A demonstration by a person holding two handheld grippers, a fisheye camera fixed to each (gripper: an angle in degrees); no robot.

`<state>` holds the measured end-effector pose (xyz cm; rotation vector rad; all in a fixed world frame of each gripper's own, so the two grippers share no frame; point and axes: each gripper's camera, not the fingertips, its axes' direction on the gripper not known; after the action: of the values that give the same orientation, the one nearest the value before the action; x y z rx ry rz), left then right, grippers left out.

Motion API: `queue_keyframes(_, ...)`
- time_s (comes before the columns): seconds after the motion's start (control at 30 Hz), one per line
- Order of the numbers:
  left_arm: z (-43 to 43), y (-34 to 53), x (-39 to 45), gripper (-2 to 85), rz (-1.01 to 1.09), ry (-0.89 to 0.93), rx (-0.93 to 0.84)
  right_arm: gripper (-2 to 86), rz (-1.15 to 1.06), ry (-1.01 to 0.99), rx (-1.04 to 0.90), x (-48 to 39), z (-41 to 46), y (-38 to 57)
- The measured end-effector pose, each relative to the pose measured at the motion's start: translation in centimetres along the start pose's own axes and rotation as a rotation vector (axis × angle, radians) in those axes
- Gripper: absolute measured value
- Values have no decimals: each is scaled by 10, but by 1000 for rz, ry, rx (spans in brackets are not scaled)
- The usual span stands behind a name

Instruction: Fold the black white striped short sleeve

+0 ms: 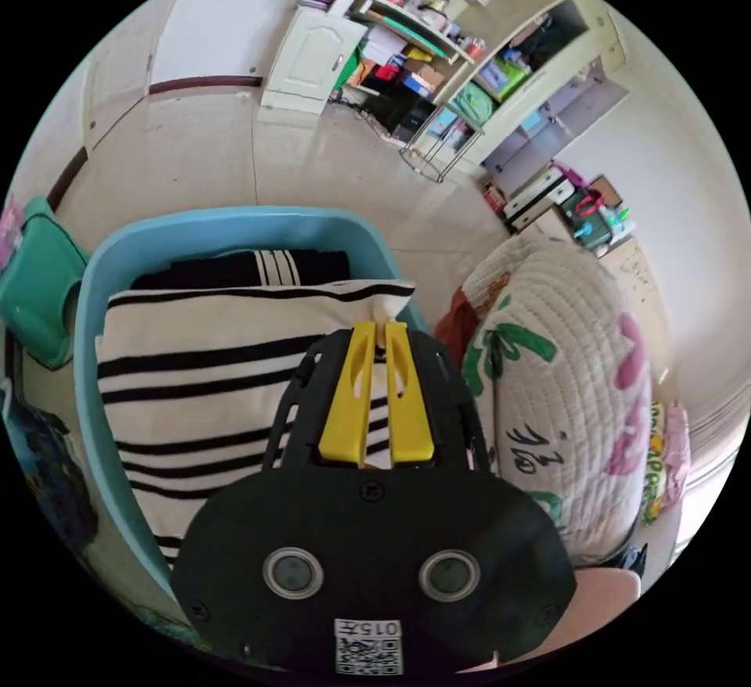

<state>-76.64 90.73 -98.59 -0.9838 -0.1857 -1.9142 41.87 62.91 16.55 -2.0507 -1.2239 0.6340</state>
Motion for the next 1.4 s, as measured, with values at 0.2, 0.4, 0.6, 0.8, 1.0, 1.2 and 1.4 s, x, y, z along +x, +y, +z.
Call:
queue_keyframes(0.2,-128,82,-29,8,-10,271,237,4,-39,149,4,16,-78,35)
queue_keyframes(0.4,-233,165,-14,5,74,491,348,90,223,-99,-645,74,-7,221)
queue_keyframes(0.6,-312,197,41,6,270,735,457,139,45,-272,-1038,-4,64,371)
queue_keyframes(0.8,-379,192,79,6,412,942,579,141,-89,-322,-1000,-14,36,364)
queue_keyframes(1.0,-419,182,153,6,621,1090,606,66,-263,-254,-916,-37,24,306)
queue_keyframes(1.2,-416,168,269,7,776,1313,597,50,-148,-122,-729,-13,-30,188)
queue_keyframes(1.4,-274,166,399,12,676,1426,287,50,137,379,-634,124,-107,154)
